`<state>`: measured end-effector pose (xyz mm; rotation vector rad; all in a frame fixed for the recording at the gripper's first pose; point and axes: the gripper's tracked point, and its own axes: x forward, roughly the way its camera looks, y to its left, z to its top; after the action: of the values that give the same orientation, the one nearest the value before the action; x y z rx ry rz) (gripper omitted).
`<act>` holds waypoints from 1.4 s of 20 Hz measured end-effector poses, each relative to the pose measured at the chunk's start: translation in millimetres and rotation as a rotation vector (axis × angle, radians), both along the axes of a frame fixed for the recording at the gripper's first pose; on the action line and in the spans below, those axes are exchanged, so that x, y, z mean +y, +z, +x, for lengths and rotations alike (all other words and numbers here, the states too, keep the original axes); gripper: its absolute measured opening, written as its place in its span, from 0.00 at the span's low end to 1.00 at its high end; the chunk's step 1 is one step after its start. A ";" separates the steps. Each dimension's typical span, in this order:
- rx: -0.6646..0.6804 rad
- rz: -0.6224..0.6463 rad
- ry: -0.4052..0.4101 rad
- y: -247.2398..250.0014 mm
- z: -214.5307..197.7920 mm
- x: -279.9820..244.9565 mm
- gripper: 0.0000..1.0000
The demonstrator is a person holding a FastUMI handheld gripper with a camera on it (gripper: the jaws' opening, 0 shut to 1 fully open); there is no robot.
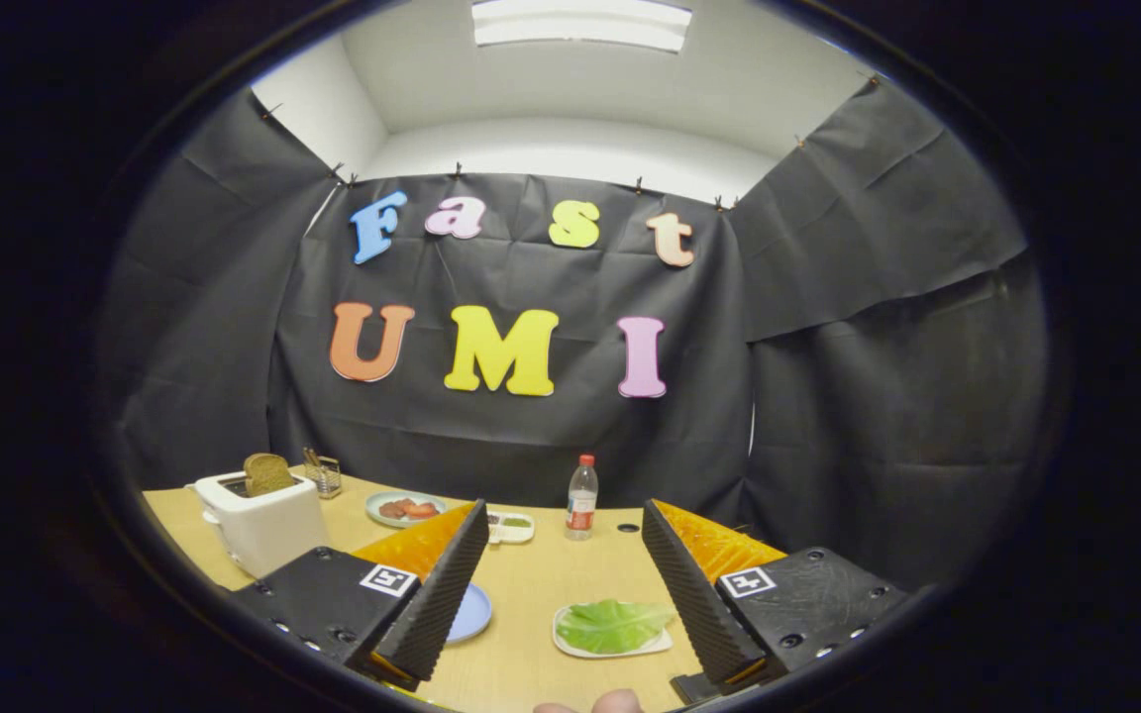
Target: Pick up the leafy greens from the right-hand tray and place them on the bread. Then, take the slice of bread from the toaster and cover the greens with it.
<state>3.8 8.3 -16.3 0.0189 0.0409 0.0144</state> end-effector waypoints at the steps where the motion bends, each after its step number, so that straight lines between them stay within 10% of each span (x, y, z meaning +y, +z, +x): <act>1: 0.002 0.000 -0.001 -0.7 0.8 0.0 0.95; 28: 0.133 -0.027 -0.021 -48.2 35.4 -37.2 0.95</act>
<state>39.1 -28.9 -64.5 -0.0064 0.1735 -0.0088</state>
